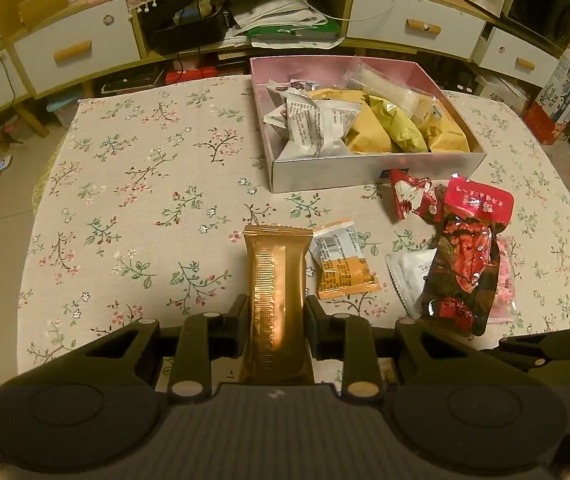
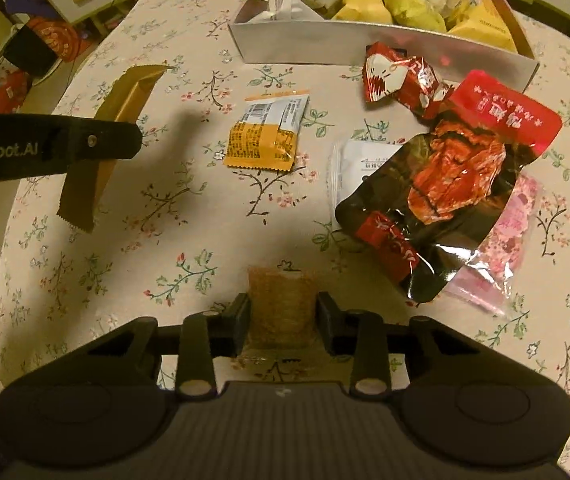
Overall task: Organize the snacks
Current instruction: 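Lift both packets and carry them over the pink box, then open the left tool in the box while the right tool releases the brown packet, then move both open tools back to the remaining snacks, then grasp a white-and-orange packet with the left tool while the right grasps a pink packet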
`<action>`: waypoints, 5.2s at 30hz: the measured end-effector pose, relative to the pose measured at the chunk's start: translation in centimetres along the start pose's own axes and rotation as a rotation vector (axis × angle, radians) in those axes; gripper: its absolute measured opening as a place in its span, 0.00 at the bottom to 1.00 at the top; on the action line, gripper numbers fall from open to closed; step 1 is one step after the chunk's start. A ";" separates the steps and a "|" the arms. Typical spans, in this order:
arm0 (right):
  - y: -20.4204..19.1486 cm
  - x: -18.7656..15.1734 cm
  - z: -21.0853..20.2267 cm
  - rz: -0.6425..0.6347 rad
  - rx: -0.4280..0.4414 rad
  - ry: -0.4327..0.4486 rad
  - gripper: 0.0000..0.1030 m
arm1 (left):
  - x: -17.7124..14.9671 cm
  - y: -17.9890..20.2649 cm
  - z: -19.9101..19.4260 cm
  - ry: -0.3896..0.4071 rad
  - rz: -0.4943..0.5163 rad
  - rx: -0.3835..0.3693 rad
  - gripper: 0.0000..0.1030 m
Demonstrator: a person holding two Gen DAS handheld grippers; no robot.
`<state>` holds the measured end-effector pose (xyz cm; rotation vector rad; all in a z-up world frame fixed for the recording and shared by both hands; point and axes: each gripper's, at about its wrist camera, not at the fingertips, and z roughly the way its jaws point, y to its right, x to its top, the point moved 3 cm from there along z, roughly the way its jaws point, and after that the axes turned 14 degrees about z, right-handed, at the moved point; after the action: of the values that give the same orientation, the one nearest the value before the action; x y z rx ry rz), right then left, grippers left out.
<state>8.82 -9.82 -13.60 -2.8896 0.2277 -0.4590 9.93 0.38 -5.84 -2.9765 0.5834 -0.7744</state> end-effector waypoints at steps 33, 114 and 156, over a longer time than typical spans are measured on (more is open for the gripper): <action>5.9 8.1 -8.5 0.175 0.108 0.272 0.31 | 3.8 -1.5 -2.3 0.151 -0.109 -0.031 0.33; 9.1 12.4 -11.8 0.293 0.061 0.363 0.46 | 7.5 1.9 -1.6 0.109 -0.103 -0.064 0.60; 12.6 7.1 -4.9 0.232 -0.131 0.134 0.49 | 2.5 5.9 8.0 -0.043 0.086 0.041 0.52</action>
<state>12.39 -24.18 -9.83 -2.9095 0.6292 -0.6162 13.66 -6.64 -12.28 -2.9014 0.6799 -0.7061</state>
